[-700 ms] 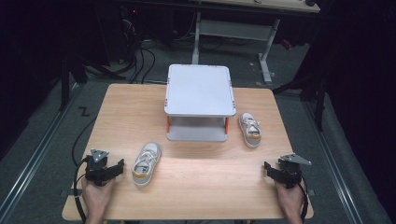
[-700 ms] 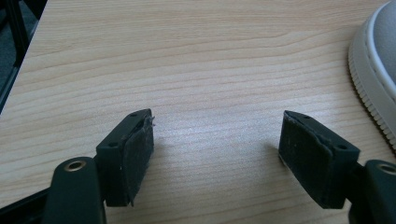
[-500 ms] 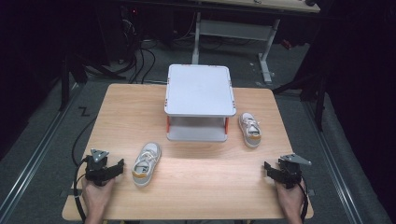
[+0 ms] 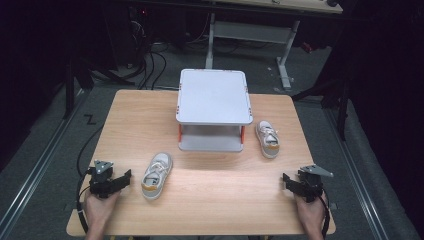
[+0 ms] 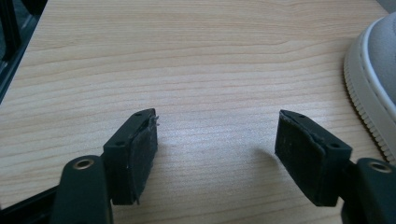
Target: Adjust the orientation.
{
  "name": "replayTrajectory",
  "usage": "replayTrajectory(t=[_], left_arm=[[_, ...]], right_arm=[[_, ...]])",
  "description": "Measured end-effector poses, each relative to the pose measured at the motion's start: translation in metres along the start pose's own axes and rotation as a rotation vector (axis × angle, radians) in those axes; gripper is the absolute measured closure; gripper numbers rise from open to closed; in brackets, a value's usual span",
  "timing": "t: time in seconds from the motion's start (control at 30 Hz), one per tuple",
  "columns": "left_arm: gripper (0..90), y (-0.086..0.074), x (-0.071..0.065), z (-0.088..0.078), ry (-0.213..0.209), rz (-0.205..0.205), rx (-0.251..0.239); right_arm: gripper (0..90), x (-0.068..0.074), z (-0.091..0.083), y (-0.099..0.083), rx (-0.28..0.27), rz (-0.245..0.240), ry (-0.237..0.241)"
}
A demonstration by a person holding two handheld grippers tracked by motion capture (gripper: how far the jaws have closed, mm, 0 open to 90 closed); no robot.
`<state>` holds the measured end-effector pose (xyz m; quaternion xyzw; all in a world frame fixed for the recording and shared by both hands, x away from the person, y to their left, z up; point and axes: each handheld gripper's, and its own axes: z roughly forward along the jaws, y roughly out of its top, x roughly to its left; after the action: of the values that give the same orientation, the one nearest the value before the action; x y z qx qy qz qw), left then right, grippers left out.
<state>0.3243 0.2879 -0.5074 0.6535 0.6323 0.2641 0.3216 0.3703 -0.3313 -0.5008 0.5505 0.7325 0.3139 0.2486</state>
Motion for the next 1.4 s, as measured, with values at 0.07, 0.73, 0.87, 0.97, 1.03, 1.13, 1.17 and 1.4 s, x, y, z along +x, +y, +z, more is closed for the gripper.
replayTrajectory(t=[0.07, 0.73, 0.87, 0.97, 1.03, 1.13, 1.17, 1.4], left_arm=[[32.8, 0.000, -0.001, -0.001, 0.004, 0.008, 0.004], [44.6, 0.019, -0.014, -0.034, -0.103, 0.011, -0.021], [46.0, 0.027, -0.020, -0.044, -0.129, 0.024, -0.031], [46.7, 0.032, -0.029, -0.050, -0.162, 0.065, -0.025], [46.7, 0.035, -0.037, -0.051, -0.180, 0.092, -0.016], [46.9, 0.037, -0.046, -0.053, -0.202, 0.116, -0.015], [47.2, 0.038, -0.049, -0.053, -0.209, 0.124, -0.011], [50.9, 0.038, -0.062, -0.049, -0.223, 0.195, 0.044]], right_arm=[[35.3, 0.000, 0.000, 0.000, -0.001, -0.002, 0.000], [35.0, 0.000, 0.000, 0.000, 0.000, -0.001, 0.001], [34.9, 0.000, 0.000, 0.000, 0.000, -0.001, 0.001], [34.8, 0.000, 0.000, 0.000, 0.001, 0.000, 0.001], [34.8, 0.000, 0.000, 0.000, 0.000, -0.002, 0.001], [34.6, 0.000, 0.000, 0.000, 0.001, 0.000, 0.002], [34.6, 0.000, 0.000, 0.000, 0.001, 0.000, 0.002], [34.5, 0.000, 0.000, 0.000, 0.001, -0.001, 0.002]])
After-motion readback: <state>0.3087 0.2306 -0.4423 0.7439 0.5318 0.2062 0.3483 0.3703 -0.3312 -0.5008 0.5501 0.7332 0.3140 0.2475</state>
